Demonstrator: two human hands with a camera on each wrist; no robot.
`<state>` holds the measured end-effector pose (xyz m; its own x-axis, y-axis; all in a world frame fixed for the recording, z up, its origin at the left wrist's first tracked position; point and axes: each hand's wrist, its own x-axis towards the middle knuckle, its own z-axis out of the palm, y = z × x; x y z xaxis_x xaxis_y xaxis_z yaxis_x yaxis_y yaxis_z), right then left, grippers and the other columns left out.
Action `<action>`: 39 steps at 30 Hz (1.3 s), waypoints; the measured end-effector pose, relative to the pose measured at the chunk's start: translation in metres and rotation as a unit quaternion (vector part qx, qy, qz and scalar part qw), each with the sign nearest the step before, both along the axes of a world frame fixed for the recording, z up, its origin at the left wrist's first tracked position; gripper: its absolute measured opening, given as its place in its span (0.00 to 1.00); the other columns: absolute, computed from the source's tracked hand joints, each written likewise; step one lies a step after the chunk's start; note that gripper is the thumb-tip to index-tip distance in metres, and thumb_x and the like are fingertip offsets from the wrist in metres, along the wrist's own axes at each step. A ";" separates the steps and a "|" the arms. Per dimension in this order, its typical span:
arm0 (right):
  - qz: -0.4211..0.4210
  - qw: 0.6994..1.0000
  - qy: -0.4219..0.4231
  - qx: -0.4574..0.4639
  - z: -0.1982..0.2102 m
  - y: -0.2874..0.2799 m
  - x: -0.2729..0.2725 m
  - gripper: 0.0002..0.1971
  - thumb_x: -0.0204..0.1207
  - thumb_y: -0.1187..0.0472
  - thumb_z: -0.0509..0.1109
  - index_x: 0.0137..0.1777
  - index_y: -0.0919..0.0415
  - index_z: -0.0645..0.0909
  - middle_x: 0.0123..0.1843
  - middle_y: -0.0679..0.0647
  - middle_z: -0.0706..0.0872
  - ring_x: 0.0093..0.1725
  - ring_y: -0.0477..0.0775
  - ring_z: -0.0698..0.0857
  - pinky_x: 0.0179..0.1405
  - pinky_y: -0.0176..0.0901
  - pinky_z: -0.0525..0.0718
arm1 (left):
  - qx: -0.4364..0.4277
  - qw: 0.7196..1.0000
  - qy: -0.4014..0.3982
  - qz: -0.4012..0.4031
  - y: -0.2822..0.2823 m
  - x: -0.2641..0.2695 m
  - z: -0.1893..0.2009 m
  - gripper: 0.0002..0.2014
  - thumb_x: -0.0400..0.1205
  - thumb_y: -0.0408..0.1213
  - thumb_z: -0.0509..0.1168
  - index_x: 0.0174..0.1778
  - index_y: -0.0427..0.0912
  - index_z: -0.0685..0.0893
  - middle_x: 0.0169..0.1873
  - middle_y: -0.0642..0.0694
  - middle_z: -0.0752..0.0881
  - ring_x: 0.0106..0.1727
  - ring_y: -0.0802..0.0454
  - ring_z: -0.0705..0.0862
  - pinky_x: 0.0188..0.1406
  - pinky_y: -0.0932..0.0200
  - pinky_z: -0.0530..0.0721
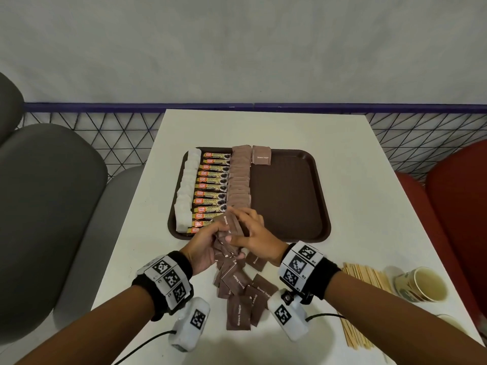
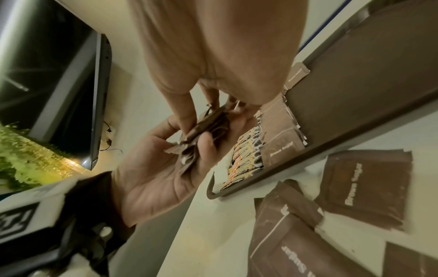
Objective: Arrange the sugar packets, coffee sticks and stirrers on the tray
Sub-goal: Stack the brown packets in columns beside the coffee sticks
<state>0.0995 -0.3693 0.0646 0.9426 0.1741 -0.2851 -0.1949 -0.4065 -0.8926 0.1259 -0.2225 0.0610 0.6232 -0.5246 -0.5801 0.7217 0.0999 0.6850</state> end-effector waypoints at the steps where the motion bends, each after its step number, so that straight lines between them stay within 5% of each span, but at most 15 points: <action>1: -0.003 1.000 -0.007 -0.019 -0.003 0.000 0.002 0.34 0.75 0.60 0.71 0.78 0.49 0.61 0.73 0.53 0.60 0.72 0.52 0.56 0.70 0.36 0.57 | 0.012 1.000 -0.009 0.006 0.001 0.001 0.000 0.13 0.83 0.33 0.54 0.52 0.32 0.83 0.36 0.34 0.89 0.30 0.41 0.88 0.35 0.50 0.89; 3: -0.030 0.999 -0.010 -0.029 -0.008 -0.003 0.004 0.33 0.73 0.58 0.72 0.76 0.47 0.63 0.73 0.53 0.62 0.74 0.53 0.57 0.76 0.47 0.58 | 0.023 0.999 -0.022 0.022 0.004 0.003 -0.003 0.11 0.82 0.32 0.58 0.54 0.34 0.84 0.38 0.35 0.89 0.32 0.42 0.89 0.38 0.48 0.88; 5: -0.065 0.997 0.013 0.027 -0.012 -0.005 0.006 0.29 0.72 0.59 0.73 0.72 0.47 0.67 0.70 0.54 0.66 0.73 0.51 0.62 0.76 0.47 0.63 | 0.023 0.999 -0.028 0.040 0.006 0.005 -0.005 0.09 0.81 0.32 0.63 0.55 0.38 0.84 0.42 0.36 0.90 0.34 0.43 0.89 0.36 0.49 0.88; 8: -0.116 0.982 0.031 0.148 -0.013 -0.005 0.006 0.18 0.74 0.66 0.71 0.60 0.56 0.70 0.57 0.53 0.76 0.57 0.44 0.78 0.57 0.32 0.79 | 0.010 0.998 -0.033 0.061 0.007 0.006 -0.005 0.09 0.80 0.30 0.64 0.55 0.39 0.84 0.39 0.40 0.90 0.31 0.46 0.89 0.28 0.54 0.89; 10: -0.143 0.972 0.034 0.181 -0.013 -0.005 0.007 0.11 0.75 0.68 0.70 0.51 0.57 0.72 0.48 0.50 0.79 0.46 0.44 0.81 0.45 0.32 0.83 | 0.000 0.997 -0.043 0.056 0.006 0.006 -0.003 0.11 0.79 0.29 0.64 0.56 0.39 0.83 0.41 0.40 0.90 0.32 0.46 0.89 0.29 0.55 0.88; 15: -0.182 0.961 0.057 0.201 -0.015 -0.005 0.018 0.06 0.77 0.67 0.66 0.40 0.57 0.78 0.40 0.54 0.82 0.37 0.48 0.82 0.36 0.37 0.81 | -0.002 0.997 -0.045 0.064 0.006 0.007 -0.005 0.15 0.77 0.21 0.65 0.58 0.39 0.82 0.45 0.38 0.90 0.38 0.45 0.90 0.31 0.52 0.90; 20: -0.162 0.963 0.041 0.213 -0.013 -0.003 0.022 0.05 0.77 0.69 0.66 0.40 0.63 0.81 0.33 0.51 0.81 0.25 0.36 0.81 0.26 0.26 0.77 | 0.005 0.996 -0.054 0.073 0.005 0.010 -0.005 0.14 0.76 0.23 0.66 0.56 0.39 0.83 0.44 0.38 0.91 0.37 0.45 0.90 0.32 0.52 0.89; 25: -0.168 0.968 0.014 0.184 -0.013 -0.007 0.034 0.06 0.77 0.70 0.66 0.42 0.66 0.84 0.34 0.51 0.85 0.29 0.36 0.83 0.31 0.28 0.78 | 0.014 0.996 -0.039 0.084 0.007 0.017 -0.007 0.18 0.75 0.22 0.67 0.60 0.38 0.81 0.46 0.38 0.90 0.39 0.44 0.90 0.31 0.52 0.89; 31: -0.298 0.936 0.014 0.184 -0.017 -0.044 0.080 0.08 0.79 0.71 0.63 0.42 0.59 0.78 0.39 0.53 0.84 0.36 0.49 0.83 0.32 0.34 0.83 | -0.003 0.992 -0.037 0.117 0.016 0.029 -0.011 0.22 0.75 0.21 0.67 0.63 0.44 0.81 0.50 0.40 0.90 0.41 0.42 0.90 0.31 0.53 0.89; 39: -0.362 0.932 0.010 -0.008 -0.053 -0.104 0.168 0.08 0.76 0.72 0.64 0.40 0.60 0.75 0.33 0.60 0.82 0.28 0.54 0.80 0.21 0.32 0.79 | -0.023 0.987 -0.015 0.159 0.036 0.049 -0.020 0.21 0.76 0.20 0.64 0.62 0.43 0.82 0.51 0.37 0.89 0.38 0.43 0.90 0.29 0.54 0.88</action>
<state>0.2674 -0.4737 0.0118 0.8056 -0.5104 -0.3009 -0.4398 -0.1749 -0.8809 0.1754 -0.1868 0.0413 0.7778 -0.3242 -0.5385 0.6274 0.3496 0.6958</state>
